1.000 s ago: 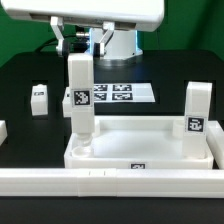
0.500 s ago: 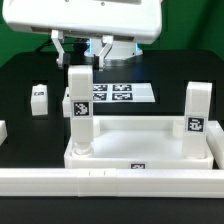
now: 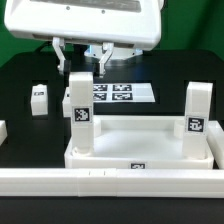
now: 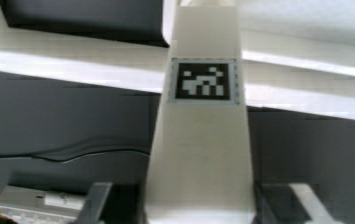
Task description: Assemble desk
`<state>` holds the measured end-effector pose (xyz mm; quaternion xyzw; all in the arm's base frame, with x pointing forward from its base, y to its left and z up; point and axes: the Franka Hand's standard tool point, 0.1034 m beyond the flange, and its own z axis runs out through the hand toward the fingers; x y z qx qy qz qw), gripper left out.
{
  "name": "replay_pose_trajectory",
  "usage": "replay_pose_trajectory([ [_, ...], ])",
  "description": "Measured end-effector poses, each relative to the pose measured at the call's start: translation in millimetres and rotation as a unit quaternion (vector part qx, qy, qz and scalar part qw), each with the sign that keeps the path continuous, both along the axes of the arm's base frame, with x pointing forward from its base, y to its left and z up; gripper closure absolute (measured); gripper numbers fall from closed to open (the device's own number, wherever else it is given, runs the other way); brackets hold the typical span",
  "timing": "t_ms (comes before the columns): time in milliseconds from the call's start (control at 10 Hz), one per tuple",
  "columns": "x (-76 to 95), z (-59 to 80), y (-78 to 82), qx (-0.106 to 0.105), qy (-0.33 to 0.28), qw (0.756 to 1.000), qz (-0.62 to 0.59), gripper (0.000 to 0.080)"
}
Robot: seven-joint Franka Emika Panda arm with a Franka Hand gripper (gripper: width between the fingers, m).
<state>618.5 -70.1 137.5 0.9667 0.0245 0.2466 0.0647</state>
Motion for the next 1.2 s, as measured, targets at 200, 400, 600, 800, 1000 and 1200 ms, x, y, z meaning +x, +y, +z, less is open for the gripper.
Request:
replay_pose_trajectory([
  [200, 2.3, -0.3, -0.4, -0.003, -0.01, 1.0, 0.001, 0.0514],
  [400, 3.4, -0.3, -0.3, -0.005, -0.014, 1.0, 0.001, 0.0514],
  [600, 3.3, -0.5, -0.3, -0.005, -0.014, 1.0, 0.001, 0.0504],
  [800, 3.5, -0.5, -0.9, -0.005, -0.013, 1.0, 0.001, 0.0184],
  [1000, 6.3, 2.4, -1.3, -0.006, -0.015, 1.0, 0.002, 0.0159],
  [1200, 6.6, 8.1, -5.5, -0.007, -0.009, 1.0, 0.006, 0.0152],
])
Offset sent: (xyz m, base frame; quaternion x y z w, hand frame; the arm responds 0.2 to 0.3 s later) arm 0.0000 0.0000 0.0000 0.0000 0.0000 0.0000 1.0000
